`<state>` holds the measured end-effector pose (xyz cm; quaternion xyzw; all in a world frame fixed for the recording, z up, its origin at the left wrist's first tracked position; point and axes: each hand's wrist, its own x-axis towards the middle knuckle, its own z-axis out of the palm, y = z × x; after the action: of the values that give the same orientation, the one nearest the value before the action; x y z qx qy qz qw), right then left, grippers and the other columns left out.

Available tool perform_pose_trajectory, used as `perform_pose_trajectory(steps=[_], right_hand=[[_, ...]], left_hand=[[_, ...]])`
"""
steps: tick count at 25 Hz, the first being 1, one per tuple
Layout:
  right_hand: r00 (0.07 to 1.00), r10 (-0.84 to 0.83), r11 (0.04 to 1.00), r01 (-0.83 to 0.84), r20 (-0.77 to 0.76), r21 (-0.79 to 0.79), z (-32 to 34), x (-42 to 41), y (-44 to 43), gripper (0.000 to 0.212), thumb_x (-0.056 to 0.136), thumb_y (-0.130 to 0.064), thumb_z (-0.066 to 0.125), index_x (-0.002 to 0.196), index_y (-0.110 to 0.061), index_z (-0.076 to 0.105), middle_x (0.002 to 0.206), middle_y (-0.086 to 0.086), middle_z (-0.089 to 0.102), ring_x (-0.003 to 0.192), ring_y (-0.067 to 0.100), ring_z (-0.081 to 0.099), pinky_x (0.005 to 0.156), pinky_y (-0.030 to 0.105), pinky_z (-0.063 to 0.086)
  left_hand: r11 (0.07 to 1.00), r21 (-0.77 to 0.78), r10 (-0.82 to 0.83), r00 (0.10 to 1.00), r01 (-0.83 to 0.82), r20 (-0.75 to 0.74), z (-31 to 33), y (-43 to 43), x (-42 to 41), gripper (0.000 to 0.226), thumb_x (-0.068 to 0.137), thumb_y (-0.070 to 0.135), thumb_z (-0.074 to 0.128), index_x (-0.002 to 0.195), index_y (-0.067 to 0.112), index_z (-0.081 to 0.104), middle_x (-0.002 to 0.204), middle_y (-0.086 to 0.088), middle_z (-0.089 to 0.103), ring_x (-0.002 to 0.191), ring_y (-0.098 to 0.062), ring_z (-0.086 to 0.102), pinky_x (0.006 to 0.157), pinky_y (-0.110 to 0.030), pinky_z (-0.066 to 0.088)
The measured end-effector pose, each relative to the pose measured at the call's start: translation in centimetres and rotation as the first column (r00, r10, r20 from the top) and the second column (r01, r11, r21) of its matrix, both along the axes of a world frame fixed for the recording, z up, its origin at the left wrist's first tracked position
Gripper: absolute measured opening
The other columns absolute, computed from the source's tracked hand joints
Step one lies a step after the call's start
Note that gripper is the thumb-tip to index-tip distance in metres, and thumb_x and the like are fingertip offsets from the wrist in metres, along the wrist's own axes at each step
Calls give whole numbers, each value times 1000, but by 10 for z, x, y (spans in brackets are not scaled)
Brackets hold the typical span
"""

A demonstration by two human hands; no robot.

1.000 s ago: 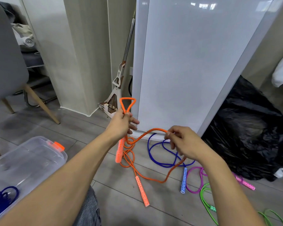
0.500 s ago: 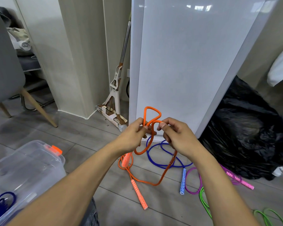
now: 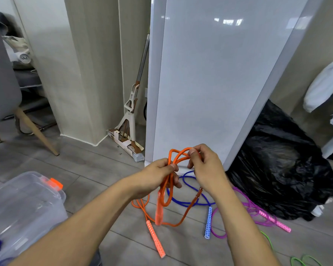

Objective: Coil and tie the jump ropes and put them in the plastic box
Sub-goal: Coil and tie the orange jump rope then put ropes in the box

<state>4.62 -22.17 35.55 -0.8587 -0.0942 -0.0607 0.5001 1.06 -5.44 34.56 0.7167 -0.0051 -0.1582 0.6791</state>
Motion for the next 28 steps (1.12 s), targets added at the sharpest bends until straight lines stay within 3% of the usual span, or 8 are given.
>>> perform_pose_trajectory(steps=[3,5,8,12,16,19,22,28], right_hand=[[993,-109,993,111,43,-45,2,-2,-2,26,98,-39,58,81,-20,63,63,-1,64,62,14,58,59,31,45],[980,-187,977,193,69,-94,5,-1,-8,32,92,-45,65,74,-19,64,60,-2,58,57,15,50,55,31,42],[994,-110,986,109,-5,-127,6,-1,-13,27,93,-42,65,76,-20,69,61,-3,57,58,16,49,53,28,39],[980,78,945,-130,-180,-301,3,-2,-10,23,100,-36,55,91,-24,72,71,-5,61,58,10,51,52,20,36],[899,130,916,-270,-417,-298,0,2,-28,32,100,-32,52,79,-18,71,61,1,56,47,14,44,49,23,38],[880,67,920,-236,-470,-312,2,3,-43,34,99,-36,55,75,-15,66,55,0,55,44,17,48,49,25,41],[977,-4,901,-90,-215,-425,7,3,-37,40,101,-39,51,71,-15,64,39,-10,47,38,5,37,47,23,32],[988,119,990,-126,-100,-60,9,-11,9,29,103,-13,40,96,-18,68,52,-8,49,40,5,36,46,20,30]], left_hand=[[992,-116,-51,994,40,-92,-4,0,0,14,106,21,40,100,11,48,64,1,45,51,-13,47,58,-32,53],[997,69,-22,997,28,-80,-6,6,3,15,106,25,39,97,15,45,66,1,40,49,-9,32,45,-24,34],[921,363,132,990,-142,53,-15,20,14,17,105,29,39,91,20,44,74,-3,48,54,-11,38,47,-26,34],[764,479,333,899,-433,283,-18,32,25,21,106,25,36,107,8,48,86,-10,55,71,-22,50,63,-33,41],[625,308,661,696,-717,281,-20,56,38,23,104,27,34,105,9,48,89,-17,61,80,-37,58,64,-37,44],[585,40,804,586,-810,101,-21,67,43,23,102,29,30,105,10,43,87,-22,61,60,-36,59,53,-41,53],[619,-195,771,637,-760,-34,-12,55,35,18,108,18,26,111,7,41,83,-19,59,54,-26,55,48,-35,57],[776,-296,558,825,-557,-91,-7,26,23,28,108,18,31,125,-2,42,98,-22,73,81,-35,74,68,-45,62]])
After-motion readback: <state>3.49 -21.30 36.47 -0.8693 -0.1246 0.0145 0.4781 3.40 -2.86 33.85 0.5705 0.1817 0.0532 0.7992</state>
